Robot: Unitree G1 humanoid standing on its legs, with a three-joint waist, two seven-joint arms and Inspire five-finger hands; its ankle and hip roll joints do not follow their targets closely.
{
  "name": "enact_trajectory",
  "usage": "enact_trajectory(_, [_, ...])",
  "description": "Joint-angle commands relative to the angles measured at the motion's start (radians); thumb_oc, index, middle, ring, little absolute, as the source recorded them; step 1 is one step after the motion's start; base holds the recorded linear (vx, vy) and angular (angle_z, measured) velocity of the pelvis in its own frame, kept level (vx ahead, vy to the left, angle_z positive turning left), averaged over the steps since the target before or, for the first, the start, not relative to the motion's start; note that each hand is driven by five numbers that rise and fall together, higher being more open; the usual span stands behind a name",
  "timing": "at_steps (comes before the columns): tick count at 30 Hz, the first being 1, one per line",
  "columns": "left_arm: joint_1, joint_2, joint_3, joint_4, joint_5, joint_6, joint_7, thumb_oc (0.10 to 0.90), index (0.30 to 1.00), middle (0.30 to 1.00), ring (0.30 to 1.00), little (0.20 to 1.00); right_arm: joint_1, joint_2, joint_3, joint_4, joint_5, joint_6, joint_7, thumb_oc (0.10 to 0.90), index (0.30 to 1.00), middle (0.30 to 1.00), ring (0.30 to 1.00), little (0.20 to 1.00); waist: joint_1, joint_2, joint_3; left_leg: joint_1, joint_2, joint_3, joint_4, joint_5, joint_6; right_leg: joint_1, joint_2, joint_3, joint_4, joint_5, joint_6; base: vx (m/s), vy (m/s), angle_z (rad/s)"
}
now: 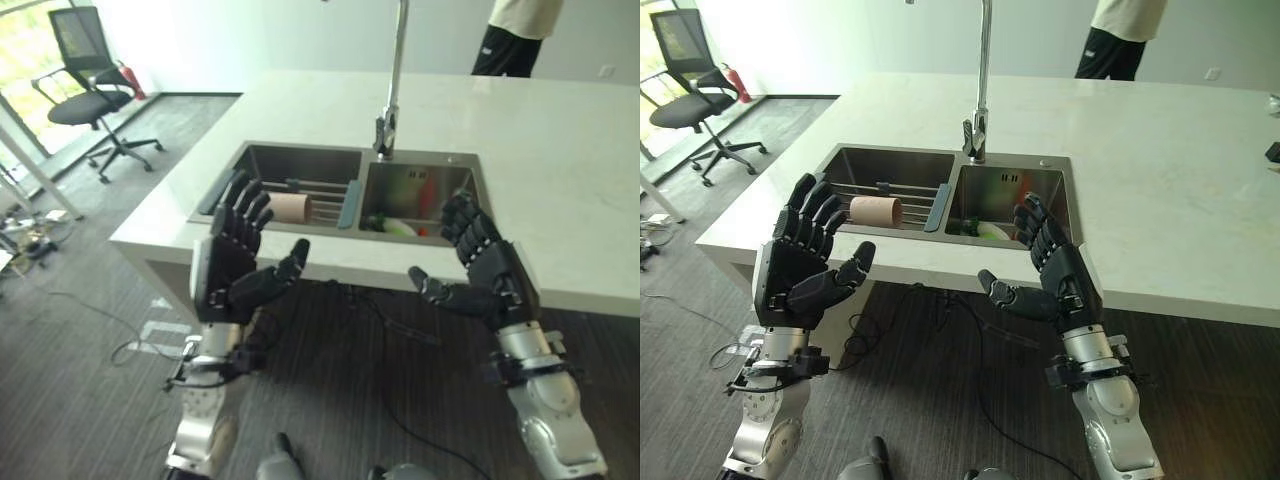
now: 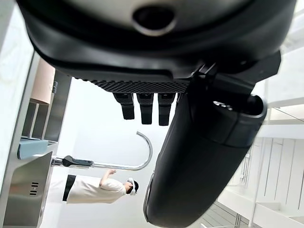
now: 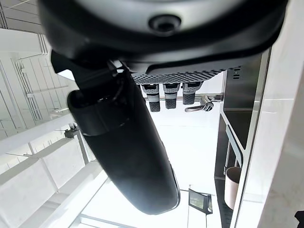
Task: Place the dishes in the dishwasher.
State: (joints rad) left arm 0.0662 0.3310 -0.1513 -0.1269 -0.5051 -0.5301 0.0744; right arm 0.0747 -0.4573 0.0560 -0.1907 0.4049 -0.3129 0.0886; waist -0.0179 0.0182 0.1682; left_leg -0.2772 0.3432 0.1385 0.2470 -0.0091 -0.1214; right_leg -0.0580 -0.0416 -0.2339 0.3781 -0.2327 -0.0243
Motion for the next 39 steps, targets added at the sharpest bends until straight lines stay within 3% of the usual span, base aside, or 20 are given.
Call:
enact_trajectory(1, [-0.053, 0.037, 0.09, -0.136, -0.033, -0.176, -0.032, 0.8, 0.9, 0.9, 0.9, 0.9, -0.113, -0.026, -0.061, -0.1, 0.044, -0.098, 0.016, 0.8, 0.9, 0.9, 0.9, 0.9, 0.046, -0.001, -0.059, 0.087, -0.029, 0.096, 0.053, -0.04, -0.017, 0.076, -0.127, -0.077, -0.078, 0.005, 0.119, 0.24, 0.261, -0.35])
enact_trajectory(5, [-0.11, 0.06, 0.082, -0.127, -0.051, -0.141, -0.032, 0.8, 0.9, 0.9, 0.9, 0.9, -0.104, -0.011, -0.079, -0.107, 0.05, -0.09, 0.002, 0.8, 0.9, 0.9, 0.9, 0.9, 0.041, 0.003, -0.068, 0.113, -0.09, 0.096, 0.053, -0.083, 0.02, 0.14, -0.136, -0.084, -0.078, 0.007, 0.144, 0.36, 0.372, -0.15])
enact_trajectory(7, [-0.131, 0.068, 0.078, -0.119, -0.052, -0.131, -0.054, 0.8, 0.9, 0.9, 0.9, 0.9, -0.093, 0.007, -0.092, -0.115, 0.039, -0.081, -0.023, 0.8, 0.9, 0.9, 0.9, 0.9, 0.038, 0.003, -0.065, 0.129, -0.144, 0.078, 0.053, -0.11, 0.06, 0.189, -0.123, -0.095, -0.078, 0.078, 0.172, 0.47, 0.413, 0.32])
enact_trajectory(10, [-0.123, 0.087, 0.084, -0.126, -0.013, -0.112, -0.072, 0.8, 0.9, 0.9, 0.9, 0.9, -0.079, 0.036, -0.089, -0.129, 0.022, -0.067, -0.039, 0.8, 0.9, 0.9, 0.9, 0.9, 0.041, -0.003, -0.07, 0.145, -0.222, 0.051, 0.053, -0.148, 0.115, 0.15, -0.122, -0.064, 0.101, 0.157, 0.211, 0.28, 0.274, 0.3])
enact_trajectory(13, [-0.103, 0.104, 0.109, -0.163, 0.032, -0.068, -0.075, 0.8, 0.9, 0.9, 0.9, 0.9, -0.059, 0.048, -0.096, -0.145, 0.024, -0.061, -0.017, 0.8, 0.9, 0.9, 0.9, 0.9, 0.049, 0.006, -0.074, 0.174, -0.266, 0.039, 0.053, -0.178, 0.147, 0.056, -0.157, -0.059, 0.303, 0.238, 0.216, 0.18, 0.214, 0.19])
enact_trajectory(14, [-0.096, 0.113, 0.125, -0.173, 0.032, -0.04, -0.081, 0.8, 0.9, 0.9, 0.9, 0.9, -0.056, 0.051, -0.092, -0.143, 0.021, -0.063, -0.001, 0.8, 0.9, 0.9, 0.9, 0.9, 0.05, 0.011, -0.073, 0.185, -0.272, 0.048, 0.053, -0.193, 0.151, 0.002, -0.177, -0.083, 0.293, 0.233, 0.207, 0.25, 0.066, -0.35])
enact_trajectory(16, [-0.112, 0.131, 0.117, -0.181, 0.021, 0.015, -0.107, 0.8, 0.9, 0.9, 0.9, 0.9, -0.066, 0.041, -0.087, -0.14, 0.025, -0.061, -0.02, 0.8, 0.9, 0.9, 0.9, 0.9, 0.045, -0.003, -0.068, 0.201, -0.282, 0.06, 0.053, -0.205, 0.138, -0.012, -0.163, -0.153, 0.092, 0.256, 0.193, 0.31, -0.117, -0.71])
enact_trajectory(17, [-0.116, 0.13, 0.111, -0.189, 0.031, 0.03, -0.119, 0.8, 0.9, 0.9, 0.9, 0.9, -0.073, 0.038, -0.084, -0.135, 0.025, -0.068, -0.032, 0.8, 0.9, 0.9, 0.9, 0.9, 0.034, -0.016, -0.06, 0.223, -0.284, 0.068, 0.053, -0.223, 0.127, -0.015, -0.178, -0.179, -0.064, 0.31, 0.188, 0.3, -0.267, -0.38])
enact_trajectory(19, [-0.122, 0.121, 0.094, -0.207, 0.039, 0.052, -0.137, 0.8, 0.9, 0.9, 0.9, 0.9, -0.081, 0.042, -0.078, -0.122, 0.021, -0.083, -0.043, 0.8, 0.9, 0.9, 0.9, 0.9, 0.018, -0.059, -0.055, 0.257, -0.301, 0.094, 0.053, -0.278, 0.118, -0.128, -0.304, -0.146, -0.078, 0.354, 0.217, 0.35, -0.353, -0.07])
enact_trajectory(20, [-0.126, 0.117, 0.089, -0.211, 0.044, 0.053, -0.138, 0.8, 0.9, 0.9, 0.9, 0.9, -0.082, 0.051, -0.072, -0.123, 0.008, -0.087, -0.047, 0.8, 0.9, 0.9, 0.9, 0.9, 0.016, -0.065, -0.055, 0.264, -0.303, 0.094, 0.053, -0.293, 0.12, -0.145, -0.327, -0.139, -0.078, 0.379, 0.228, 0.27, -0.323, 0.09])
enact_trajectory(25, [-0.154, 0.119, 0.057, -0.206, 0.042, 0.064, -0.138, 0.8, 0.9, 0.9, 0.9, 0.9, -0.095, 0.051, -0.046, -0.12, -0.05, -0.089, -0.09, 0.8, 0.9, 0.9, 0.9, 0.9, 0.02, -0.065, -0.067, 0.289, -0.287, 0.102, 0.053, -0.3, 0.113, -0.139, -0.317, -0.149, -0.078, 0.285, 0.226, 0.18, -0.277, 0.15])
enact_trajectory(29, [-0.139, 0.105, 0.064, -0.211, -0.005, 0.088, -0.165, 0.8, 0.9, 0.9, 0.9, 0.9, -0.103, 0.028, -0.043, -0.109, -0.03, -0.073, -0.07, 0.8, 0.9, 0.9, 0.9, 0.9, 0.017, -0.064, -0.085, 0.352, -0.274, 0.13, 0.053, -0.297, 0.098, -0.121, -0.262, -0.167, -0.078, 0.222, 0.208, 0.29, -0.344, -0.22])
enact_trajectory(31, [-0.134, 0.096, 0.061, -0.216, -0.007, 0.095, -0.161, 0.8, 0.9, 0.9, 0.9, 0.9, -0.099, 0.016, -0.047, -0.108, -0.01, -0.066, -0.053, 0.8, 0.9, 0.9, 0.9, 0.9, 0.011, -0.065, -0.085, 0.382, -0.27, 0.156, 0.053, -0.253, 0.078, -0.113, -0.245, -0.171, -0.078, 0.206, 0.185, 0.25, -0.301, -0.47])
enact_trajectory(32, [-0.131, 0.09, 0.059, -0.219, 0.001, 0.1, -0.157, 0.8, 0.9, 0.9, 0.9, 0.9, -0.091, 0.003, -0.056, -0.108, 0.015, -0.065, -0.033, 0.8, 0.9, 0.9, 0.9, 0.9, 0.011, -0.07, -0.081, 0.398, -0.265, 0.173, 0.053, -0.131, 0.041, -0.091, -0.225, -0.163, -0.078, 0.177, 0.156, 0.2, -0.253, -0.4])
enact_trajectory(33, [-0.129, 0.089, 0.059, -0.223, -0.001, 0.105, -0.156, 0.8, 0.9, 0.9, 0.9, 0.9, -0.085, -0.008, -0.065, -0.111, 0.029, -0.066, -0.023, 0.8, 0.9, 0.9, 0.9, 0.9, 0.01, -0.081, -0.076, 0.398, -0.274, 0.19, 0.09, -0.074, 0.022, -0.081, -0.225, -0.157, -0.078, 0.16, 0.139, 0.21, -0.293, -0.29])
enact_trajectory(34, [-0.119, 0.084, 0.057, -0.223, -0.005, 0.097, -0.16, 0.8, 0.9, 0.9, 0.9, 0.9, -0.076, -0.012, -0.072, -0.115, 0.031, -0.069, -0.007, 0.8, 0.9, 0.9, 0.9, 0.9, 0.013, -0.082, -0.065, 0.331, -0.264, 0.177, 0.204, -0.037, 0.001, -0.067, -0.218, -0.15, -0.078, 0.141, 0.12, 0.11, -0.155, -0.42])
enact_trajectory(35, [-0.106, 0.072, 0.06, -0.219, 0.001, 0.083, -0.17, 0.8, 0.9, 0.9, 0.9, 0.9, -0.071, -0.018, -0.08, -0.117, 0.03, -0.071, 0.008, 0.8, 0.9, 0.9, 0.9, 0.9, 0.014, -0.082, -0.051, 0.273, -0.255, 0.175, 0.226, -0.019, 0.002, -0.058, -0.214, -0.135, -0.078, 0.128, 0.113, 0.08, -0.042, -0.5])
enact_trajectory(37, [-0.102, 0.069, 0.062, -0.215, 0.006, 0.077, -0.17, 0.8, 0.9, 0.9, 0.9, 0.9, -0.075, -0.019, -0.079, -0.118, 0.029, -0.065, 0.01, 0.8, 0.9, 0.9, 0.9, 0.9, 0.014, -0.079, -0.047, 0.265, -0.256, 0.18, 0.186, -0.028, 0.012, -0.058, -0.212, -0.123, -0.078, 0.126, 0.117, 0.06, 0.096, -0.56])
enact_trajectory(38, [-0.086, 0.069, 0.068, -0.218, 0.01, 0.065, -0.164, 0.8, 0.9, 0.9, 0.9, 0.9, -0.095, -0.01, -0.067, -0.112, 0.019, -0.05, 0.015, 0.8, 0.9, 0.9, 0.9, 0.9, 0.021, -0.041, -0.036, 0.249, -0.222, 0.171, 0.053, -0.089, 0.027, -0.048, -0.188, -0.098, -0.078, 0.119, 0.139, 0.07, 0.237, -0.54])
enact_trajectory(39, [-0.065, 0.084, 0.079, -0.224, 0.004, 0.047, -0.17, 0.8, 0.9, 0.9, 0.9, 0.9, -0.088, -0.001, -0.064, -0.122, 0.008, -0.05, 0.022, 0.8, 0.9, 0.9, 0.9, 0.9, 0.027, -0.018, -0.045, 0.198, -0.2, 0.109, 0.053, -0.085, 0.021, -0.053, -0.162, -0.061, -0.078, 0.112, 0.143, 0.09, 0.287, -0.8])
